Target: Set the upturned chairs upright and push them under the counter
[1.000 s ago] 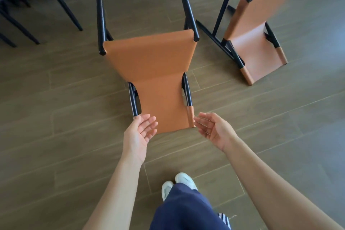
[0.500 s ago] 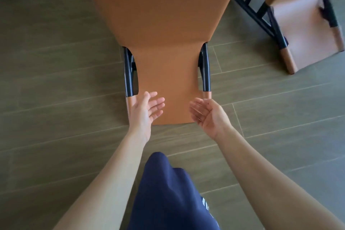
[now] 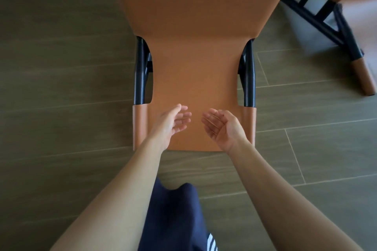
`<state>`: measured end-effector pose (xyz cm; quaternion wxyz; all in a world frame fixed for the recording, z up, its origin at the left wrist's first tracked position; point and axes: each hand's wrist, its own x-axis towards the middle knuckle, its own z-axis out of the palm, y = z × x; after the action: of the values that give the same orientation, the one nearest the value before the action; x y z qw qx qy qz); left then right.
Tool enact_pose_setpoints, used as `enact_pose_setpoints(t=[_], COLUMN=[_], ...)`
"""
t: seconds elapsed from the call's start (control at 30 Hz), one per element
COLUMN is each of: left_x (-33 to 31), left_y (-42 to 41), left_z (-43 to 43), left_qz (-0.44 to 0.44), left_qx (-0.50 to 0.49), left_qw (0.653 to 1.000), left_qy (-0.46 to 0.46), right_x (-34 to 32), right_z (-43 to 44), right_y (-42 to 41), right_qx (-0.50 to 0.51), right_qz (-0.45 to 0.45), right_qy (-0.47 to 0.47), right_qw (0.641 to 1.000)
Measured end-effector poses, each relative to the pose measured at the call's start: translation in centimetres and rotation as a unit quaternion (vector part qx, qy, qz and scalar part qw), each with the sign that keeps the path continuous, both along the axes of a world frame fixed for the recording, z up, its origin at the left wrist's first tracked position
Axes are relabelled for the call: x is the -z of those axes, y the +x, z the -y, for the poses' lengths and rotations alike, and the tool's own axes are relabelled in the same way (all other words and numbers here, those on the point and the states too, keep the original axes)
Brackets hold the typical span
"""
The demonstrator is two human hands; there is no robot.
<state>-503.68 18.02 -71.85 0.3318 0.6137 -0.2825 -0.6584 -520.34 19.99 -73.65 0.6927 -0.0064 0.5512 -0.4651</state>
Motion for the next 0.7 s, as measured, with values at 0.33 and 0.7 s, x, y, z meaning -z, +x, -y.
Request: enact_pose_setpoints(t=[0.33,0.7], left_x=[5.8,9.0], left_y=[-0.8,-0.8], left_z=[-1.3,-3.8], left_qz=[0.096,0.141], left_qx=[0.05,0.134], left_qw=[0.994,0.98], left_qy=[-0.01,-0.033], right_x=[6.1,11.6], right_z=[-0.5,-5.2], right_y=[-0.2,0.1], right_qx=[-0.003,0.085], right_qz=[0.032,0.069], right_qy=[0.039,0.163], right_qw=[0.999,0.981])
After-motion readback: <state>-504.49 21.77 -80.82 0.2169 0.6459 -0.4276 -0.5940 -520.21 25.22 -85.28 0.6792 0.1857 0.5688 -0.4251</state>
